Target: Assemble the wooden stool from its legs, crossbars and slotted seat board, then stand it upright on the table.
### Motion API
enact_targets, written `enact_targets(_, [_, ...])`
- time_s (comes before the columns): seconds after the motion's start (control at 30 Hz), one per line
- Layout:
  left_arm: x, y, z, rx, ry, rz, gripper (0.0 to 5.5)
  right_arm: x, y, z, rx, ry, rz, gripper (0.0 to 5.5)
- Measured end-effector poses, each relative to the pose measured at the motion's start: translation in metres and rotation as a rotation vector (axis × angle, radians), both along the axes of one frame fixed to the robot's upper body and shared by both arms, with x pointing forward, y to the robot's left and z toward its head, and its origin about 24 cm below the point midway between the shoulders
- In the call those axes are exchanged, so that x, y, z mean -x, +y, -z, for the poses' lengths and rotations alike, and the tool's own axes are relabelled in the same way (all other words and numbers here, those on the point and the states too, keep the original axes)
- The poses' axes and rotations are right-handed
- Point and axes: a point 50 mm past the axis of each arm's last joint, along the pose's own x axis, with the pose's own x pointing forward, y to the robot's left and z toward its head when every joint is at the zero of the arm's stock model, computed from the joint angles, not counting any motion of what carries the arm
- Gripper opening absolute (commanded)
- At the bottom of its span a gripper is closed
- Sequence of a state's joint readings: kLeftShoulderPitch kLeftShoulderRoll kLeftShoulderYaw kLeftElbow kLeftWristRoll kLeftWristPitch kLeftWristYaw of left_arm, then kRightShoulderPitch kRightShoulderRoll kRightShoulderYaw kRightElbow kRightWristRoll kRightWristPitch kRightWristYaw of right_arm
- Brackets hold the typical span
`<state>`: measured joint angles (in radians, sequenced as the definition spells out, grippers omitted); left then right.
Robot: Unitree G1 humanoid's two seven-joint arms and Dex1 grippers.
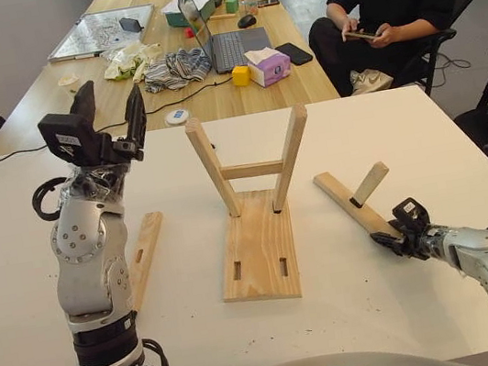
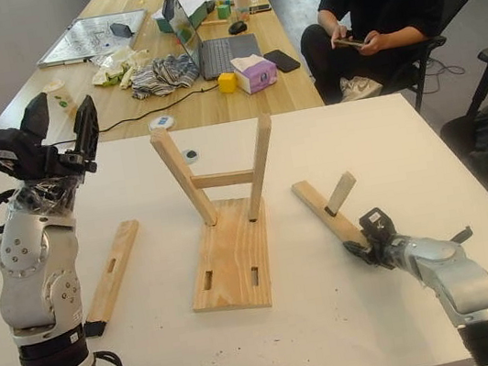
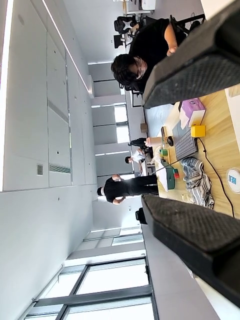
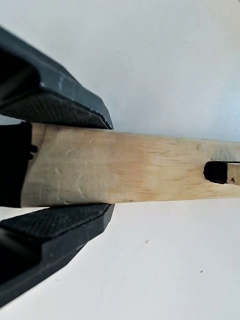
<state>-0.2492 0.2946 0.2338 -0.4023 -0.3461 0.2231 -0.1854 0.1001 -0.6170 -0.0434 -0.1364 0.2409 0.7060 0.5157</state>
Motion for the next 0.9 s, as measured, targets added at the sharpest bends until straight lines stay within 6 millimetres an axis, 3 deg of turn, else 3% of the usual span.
enact_targets(0.07, [-0.002, 0.005, -0.002, 0.093, 0.009, -0.018, 3.13, -0.017, -0.009, -0.006, -0.022, -0.097, 0.159, 2.05])
enact_targets(0.1, [-0.004, 0.011, -0.004, 0.158, 0.027, -0.039, 3.13, -0.034, -0.018, -0.018, -0.015, -0.203, 0.257, 2.05])
enact_targets(0.2, [-0.015, 0.022, -0.001, 0.296, 0.112, -0.067, 3.13, -0.077, -0.038, -0.074, 0.011, -0.512, 0.363, 2.05])
enact_targets(0.27, [-0.017, 0.014, -0.002, 0.378, 0.132, 0.023, 3.13, -0.103, -0.028, -0.119, -0.037, -0.672, 0.266, 2.05])
enact_targets(0.33, [-0.013, 0.007, -0.007, 0.412, 0.126, 0.114, 3.13, -0.117, -0.017, -0.16, -0.105, -0.771, 0.13, 2.05])
enact_targets(0.4, [-0.005, -0.01, -0.009, 0.484, 0.162, 0.319, 3.13, -0.121, -0.005, -0.201, -0.186, -0.821, -0.046, 2.05])
enact_targets(0.5, [0.011, -0.038, -0.012, 0.474, 0.212, 0.559, 3.13, -0.116, 0.012, -0.246, -0.354, -0.824, -0.261, 2.05])
enact_targets(0.6, [0.022, -0.052, -0.017, 0.414, 0.22, 0.681, 3.13, -0.099, 0.03, -0.26, -0.483, -0.71, -0.467, 2.05])
enact_targets(0.7, [0.032, -0.063, -0.016, 0.4, 0.241, 0.807, 3.13, -0.084, 0.043, -0.267, -0.507, -0.642, -0.585, 2.05])
enact_targets(0.8, [0.037, -0.078, -0.015, 0.379, 0.253, 0.916, 3.13, -0.064, 0.064, -0.256, -0.557, -0.515, -0.776, 2.05])
enact_targets(0.9, [0.037, -0.085, -0.013, 0.377, 0.267, 0.963, 3.56, -0.052, 0.068, -0.25, -0.572, -0.419, -0.871, 2.05])
